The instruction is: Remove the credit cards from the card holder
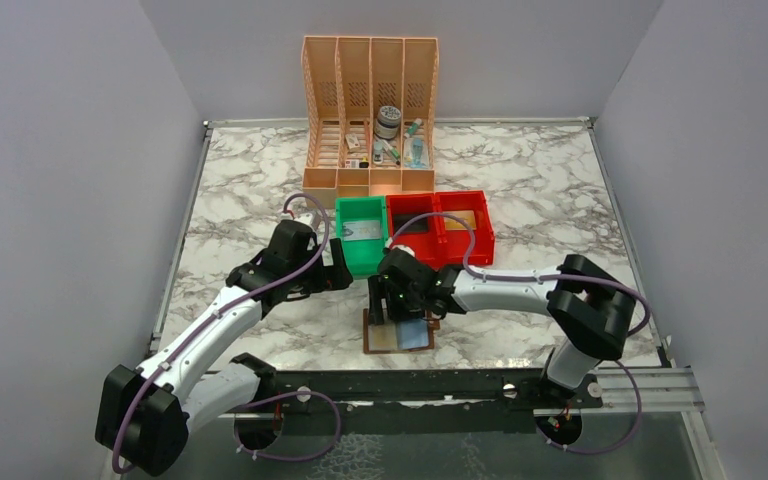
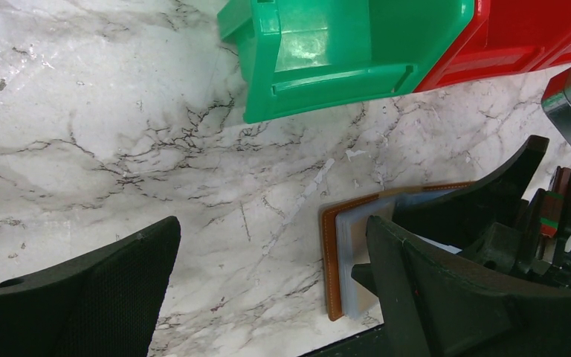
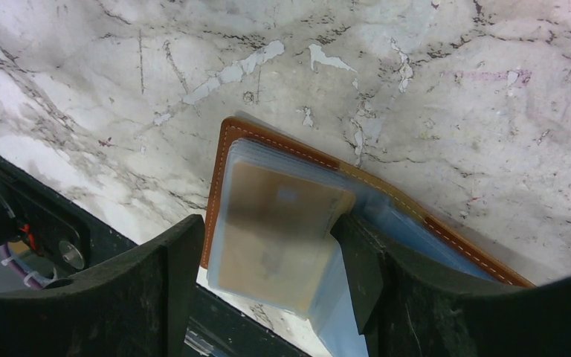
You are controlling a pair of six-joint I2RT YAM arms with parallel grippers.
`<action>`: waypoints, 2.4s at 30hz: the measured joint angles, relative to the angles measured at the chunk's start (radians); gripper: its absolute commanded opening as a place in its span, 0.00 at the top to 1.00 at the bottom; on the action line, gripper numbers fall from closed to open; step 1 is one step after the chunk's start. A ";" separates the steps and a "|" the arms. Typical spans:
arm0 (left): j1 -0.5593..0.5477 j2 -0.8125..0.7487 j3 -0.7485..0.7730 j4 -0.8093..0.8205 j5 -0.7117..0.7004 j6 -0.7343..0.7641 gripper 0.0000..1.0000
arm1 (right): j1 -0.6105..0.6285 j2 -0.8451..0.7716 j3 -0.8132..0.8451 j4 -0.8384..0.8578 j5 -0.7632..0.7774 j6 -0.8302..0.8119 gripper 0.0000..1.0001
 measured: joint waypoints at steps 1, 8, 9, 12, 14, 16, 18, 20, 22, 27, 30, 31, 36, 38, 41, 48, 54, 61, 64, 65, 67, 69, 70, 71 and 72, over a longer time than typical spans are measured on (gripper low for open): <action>0.000 0.000 0.000 0.000 0.000 0.000 0.02 | 0.000 0.011 0.010 -0.010 0.003 -0.003 0.31; 0.000 0.000 0.000 0.000 -0.006 -0.015 0.04 | 0.011 0.045 0.063 -0.070 0.041 -0.004 0.31; 0.000 -0.002 0.000 0.000 -0.009 -0.023 0.04 | 0.014 0.049 0.071 -0.078 0.047 -0.005 0.31; 0.000 -0.020 0.000 -0.001 -0.026 -0.044 0.03 | 0.023 0.074 0.105 -0.115 0.063 -0.011 0.31; 0.000 -0.039 0.000 0.000 -0.037 -0.054 0.04 | 0.034 0.092 0.134 -0.148 0.083 -0.012 0.32; 0.000 -0.057 0.000 0.000 -0.053 -0.064 0.04 | 0.046 0.106 0.156 -0.175 0.107 -0.014 0.35; 0.000 -0.066 0.000 0.000 -0.060 -0.070 0.04 | 0.052 0.109 0.161 -0.185 0.126 -0.015 0.38; 0.000 -0.066 0.000 0.000 -0.064 -0.074 0.04 | 0.053 0.107 0.157 -0.183 0.132 -0.016 0.41; 0.000 -0.066 0.000 0.000 -0.066 -0.078 0.04 | 0.053 0.095 0.137 -0.160 0.130 -0.021 0.42; 0.000 -0.066 0.000 0.000 -0.066 -0.082 0.04 | 0.030 0.055 0.063 -0.063 0.079 -0.026 0.46; 0.000 -0.066 0.000 0.000 -0.063 -0.081 0.05 | 0.001 0.039 0.021 0.016 0.022 -0.021 0.45; 0.000 -0.067 -0.001 0.000 -0.057 -0.081 0.06 | -0.008 0.032 0.005 0.042 0.003 -0.018 0.45; 0.000 -0.076 -0.037 0.035 0.000 -0.082 0.10 | -0.033 0.014 -0.043 0.117 -0.066 -0.006 0.43; 0.000 -0.077 -0.056 0.044 0.033 -0.085 0.15 | -0.035 0.016 -0.047 0.132 -0.072 -0.003 0.43; 0.000 -0.080 -0.079 0.059 0.084 -0.095 0.28 | -0.037 0.016 -0.053 0.144 -0.078 -0.002 0.43; -0.008 -0.114 -0.163 0.107 0.216 -0.163 0.56 | -0.045 0.014 -0.068 0.175 -0.095 0.010 0.43; -0.105 -0.113 -0.232 0.127 0.247 -0.228 0.49 | -0.051 0.013 -0.084 0.208 -0.107 0.025 0.43; -0.196 -0.061 -0.250 0.212 0.245 -0.263 0.56 | -0.058 0.011 -0.093 0.222 -0.122 0.031 0.43; -0.206 -0.058 -0.257 0.234 0.232 -0.277 0.59 | -0.059 0.007 -0.100 0.230 -0.124 0.031 0.43; -0.209 -0.058 -0.260 0.238 0.224 -0.280 0.60 | -0.060 0.007 -0.101 0.232 -0.124 0.031 0.43; -0.216 -0.058 -0.265 0.243 0.214 -0.288 0.62 | -0.060 0.006 -0.102 0.234 -0.125 0.031 0.43; -0.221 -0.055 -0.268 0.247 0.210 -0.291 0.65 | -0.060 0.005 -0.106 0.238 -0.126 0.032 0.43; -0.223 -0.051 -0.269 0.248 0.208 -0.291 0.66 | -0.060 0.004 -0.107 0.240 -0.126 0.032 0.43; -0.226 -0.045 -0.269 0.251 0.205 -0.292 0.66 | -0.060 0.003 -0.109 0.242 -0.126 0.032 0.43; -0.230 -0.037 -0.270 0.253 0.201 -0.293 0.66 | -0.061 0.002 -0.111 0.246 -0.126 0.033 0.43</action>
